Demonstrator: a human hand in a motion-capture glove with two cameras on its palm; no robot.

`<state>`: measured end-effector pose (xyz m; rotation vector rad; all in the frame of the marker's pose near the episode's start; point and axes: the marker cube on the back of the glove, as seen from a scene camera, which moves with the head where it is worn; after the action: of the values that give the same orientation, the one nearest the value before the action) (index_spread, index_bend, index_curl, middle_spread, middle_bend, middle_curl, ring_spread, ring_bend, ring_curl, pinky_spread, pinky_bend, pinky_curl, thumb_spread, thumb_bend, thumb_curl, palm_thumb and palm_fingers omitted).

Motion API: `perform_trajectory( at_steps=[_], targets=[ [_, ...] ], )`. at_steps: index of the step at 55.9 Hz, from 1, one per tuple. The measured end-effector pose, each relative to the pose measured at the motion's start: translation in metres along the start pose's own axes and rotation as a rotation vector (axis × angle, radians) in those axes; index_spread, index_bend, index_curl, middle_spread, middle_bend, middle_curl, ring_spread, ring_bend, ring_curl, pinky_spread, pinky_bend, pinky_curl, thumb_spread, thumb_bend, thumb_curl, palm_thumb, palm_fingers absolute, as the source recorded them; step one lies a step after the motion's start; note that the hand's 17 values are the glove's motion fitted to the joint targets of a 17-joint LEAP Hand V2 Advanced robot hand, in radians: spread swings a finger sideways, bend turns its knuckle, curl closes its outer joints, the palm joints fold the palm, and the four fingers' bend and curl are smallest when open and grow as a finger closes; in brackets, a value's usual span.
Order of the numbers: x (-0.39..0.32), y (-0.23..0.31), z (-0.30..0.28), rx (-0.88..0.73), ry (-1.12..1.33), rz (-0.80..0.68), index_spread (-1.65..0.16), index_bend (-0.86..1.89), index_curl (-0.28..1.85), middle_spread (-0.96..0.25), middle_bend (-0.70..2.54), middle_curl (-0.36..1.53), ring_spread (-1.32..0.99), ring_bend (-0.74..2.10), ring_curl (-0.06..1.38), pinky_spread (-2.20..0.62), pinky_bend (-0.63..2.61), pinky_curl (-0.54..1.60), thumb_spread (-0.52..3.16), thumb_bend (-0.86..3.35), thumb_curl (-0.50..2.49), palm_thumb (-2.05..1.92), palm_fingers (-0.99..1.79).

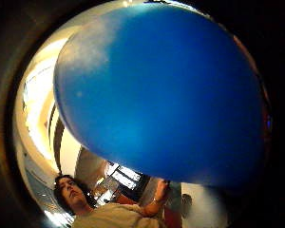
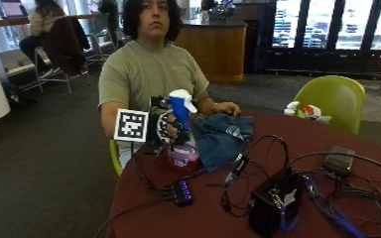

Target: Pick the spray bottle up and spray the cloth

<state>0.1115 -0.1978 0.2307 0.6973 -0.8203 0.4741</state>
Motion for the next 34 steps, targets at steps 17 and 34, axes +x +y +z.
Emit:
perform_trajectory(
  at_steps=[17, 34],
  targets=[
    [-0.006, 0.000, 0.010, 0.058, -0.157, 0.125, -0.23, 0.35, 0.30, -0.07, 0.40, 0.42, -0.10, 0.44, 0.35, 0.02, 0.21, 0.32, 0.89, 0.02, 0.45, 0.84, 1.12],
    [-0.072, 0.010, -0.060, 0.158, -0.231, 0.204, -0.26, 0.26, 0.40, -0.18, 0.46, 0.47, -0.18, 0.47, 0.41, -0.15, 0.28, 0.37, 0.52, -0.01, 0.58, 1.08, 1.32]
  ],
)
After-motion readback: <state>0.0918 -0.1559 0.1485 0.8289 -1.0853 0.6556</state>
